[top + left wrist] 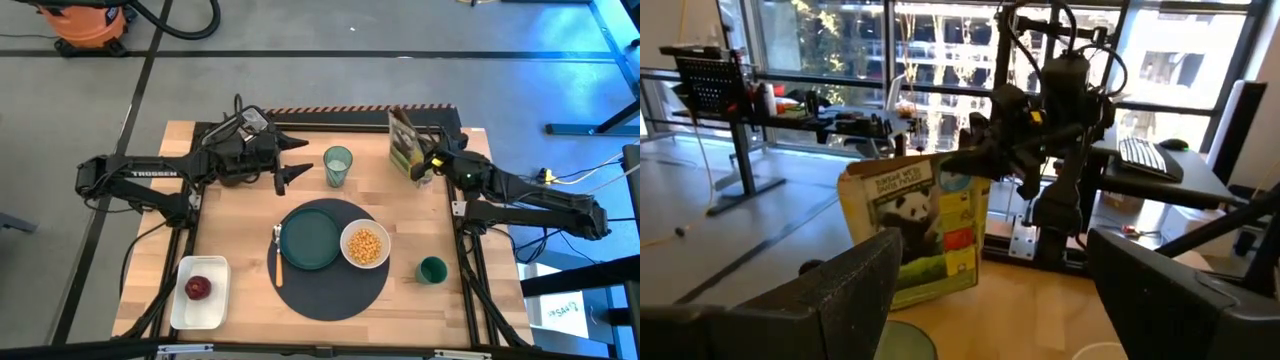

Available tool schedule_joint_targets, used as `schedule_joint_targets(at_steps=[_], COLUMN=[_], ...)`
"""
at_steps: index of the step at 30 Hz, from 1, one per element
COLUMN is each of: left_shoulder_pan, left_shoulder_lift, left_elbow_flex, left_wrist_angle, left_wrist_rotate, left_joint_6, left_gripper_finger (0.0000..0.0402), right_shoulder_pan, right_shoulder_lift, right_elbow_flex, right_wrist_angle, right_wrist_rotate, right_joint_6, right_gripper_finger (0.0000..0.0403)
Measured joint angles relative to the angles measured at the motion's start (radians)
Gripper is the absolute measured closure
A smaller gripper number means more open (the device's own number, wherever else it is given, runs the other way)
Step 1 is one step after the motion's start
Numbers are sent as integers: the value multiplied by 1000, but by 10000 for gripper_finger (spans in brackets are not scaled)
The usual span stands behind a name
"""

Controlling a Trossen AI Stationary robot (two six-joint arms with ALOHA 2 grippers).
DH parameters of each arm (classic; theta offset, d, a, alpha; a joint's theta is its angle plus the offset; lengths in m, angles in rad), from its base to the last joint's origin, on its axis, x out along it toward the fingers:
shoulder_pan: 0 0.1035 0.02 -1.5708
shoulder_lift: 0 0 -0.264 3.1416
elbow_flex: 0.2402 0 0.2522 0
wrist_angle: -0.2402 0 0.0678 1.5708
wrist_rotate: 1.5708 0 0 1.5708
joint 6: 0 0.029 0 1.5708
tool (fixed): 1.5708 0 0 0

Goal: Arrange a breakfast setting
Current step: Pour the cereal into the white bowl

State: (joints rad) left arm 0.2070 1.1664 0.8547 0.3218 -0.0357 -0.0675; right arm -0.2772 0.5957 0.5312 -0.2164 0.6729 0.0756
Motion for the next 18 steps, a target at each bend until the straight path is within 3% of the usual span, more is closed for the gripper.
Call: schedule_joint_targets(at_steps=[6,18], left_shoulder_pan=[-10,-21], left_shoulder_lift=[0,-8], left_elbow_flex=[0,0], left_wrist_angle=[-1,-110], left_wrist_rotate=[-18,-66], left_joint_6=[-1,-9], left_gripper_finger=[89,89], right_shoulder_pan=[0,0], right_shoulder_lift=[1,-47], right_elbow_flex=[-17,39], right_wrist_angle=[-12,-24], right_wrist_rotate=[19,17], right_joint_6=[74,99], right_gripper_finger=[368,229])
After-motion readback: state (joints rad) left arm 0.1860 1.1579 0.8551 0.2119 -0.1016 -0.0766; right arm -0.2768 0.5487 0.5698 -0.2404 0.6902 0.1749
